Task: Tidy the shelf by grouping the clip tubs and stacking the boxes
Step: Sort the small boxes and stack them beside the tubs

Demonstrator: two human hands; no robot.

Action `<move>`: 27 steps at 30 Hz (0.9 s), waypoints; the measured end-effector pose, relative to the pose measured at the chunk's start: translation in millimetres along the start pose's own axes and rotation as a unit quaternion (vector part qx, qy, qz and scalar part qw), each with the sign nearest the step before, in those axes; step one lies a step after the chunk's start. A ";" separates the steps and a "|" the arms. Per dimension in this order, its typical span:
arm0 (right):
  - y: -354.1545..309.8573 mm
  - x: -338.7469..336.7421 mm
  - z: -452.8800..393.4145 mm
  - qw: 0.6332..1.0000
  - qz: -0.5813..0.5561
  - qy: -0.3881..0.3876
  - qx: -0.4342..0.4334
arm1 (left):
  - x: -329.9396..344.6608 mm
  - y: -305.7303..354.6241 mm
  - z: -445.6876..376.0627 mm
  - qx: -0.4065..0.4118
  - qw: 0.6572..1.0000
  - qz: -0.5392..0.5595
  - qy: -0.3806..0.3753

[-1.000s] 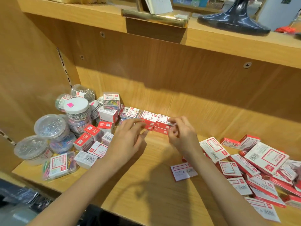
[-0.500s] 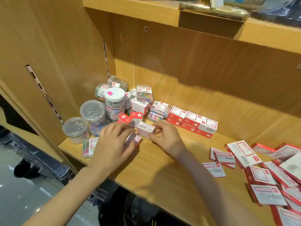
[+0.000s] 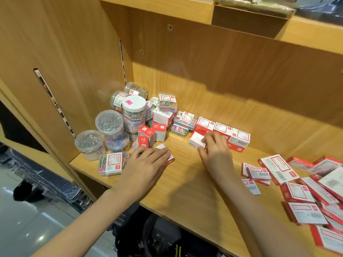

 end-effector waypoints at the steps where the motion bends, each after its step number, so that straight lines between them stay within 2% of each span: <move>1: -6.7 0.4 -2.4 1.000 -0.014 0.007 -0.014 | -0.2 -1.3 -0.1 0.001 1.000 0.009 -0.005; 3: -29.5 7.1 -4.5 0.994 -0.098 -0.016 -0.049 | -2.4 -9.3 3.0 -0.019 1.000 0.015 -0.015; 5: -52.6 28.4 -0.6 0.971 -0.206 -0.112 -0.055 | -5.8 -23.2 10.0 -0.061 0.998 0.019 -0.020; 7: -65.9 55.9 8.8 0.937 -0.269 -0.220 -0.026 | -6.1 -36.4 18.9 -0.102 0.994 0.014 -0.038; 9: -68.6 70.5 12.8 0.920 -0.290 -0.264 0.008 | -5.5 -43.3 24.0 -0.120 0.991 0.009 -0.055; 13: -62.9 62.1 7.8 0.939 -0.248 -0.238 0.017 | -5.6 -37.0 19.4 -0.086 0.994 0.023 -0.058; 17: -43.8 38.5 15.0 0.964 -0.162 -0.211 -0.015 | -1.6 -17.1 10.5 -0.034 0.997 0.054 -0.047; 23: -2.0 16.3 29.2 0.953 -0.155 -0.243 0.094 | 9.2 20.3 -3.2 0.026 0.991 0.119 -0.061; 27: 16.1 -16.4 3.6 0.973 -0.153 -0.138 0.108 | 14.8 31.6 -16.6 0.030 0.988 0.131 -0.081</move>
Point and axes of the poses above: each hand's wrist, its own z-axis away from the middle knuckle, its own x-axis out of the palm, y = z × x, the point moved 10 cm from there along -z, towards the middle knuckle, and after that the axes turned 13 degrees about -z, right-handed, at the moved point
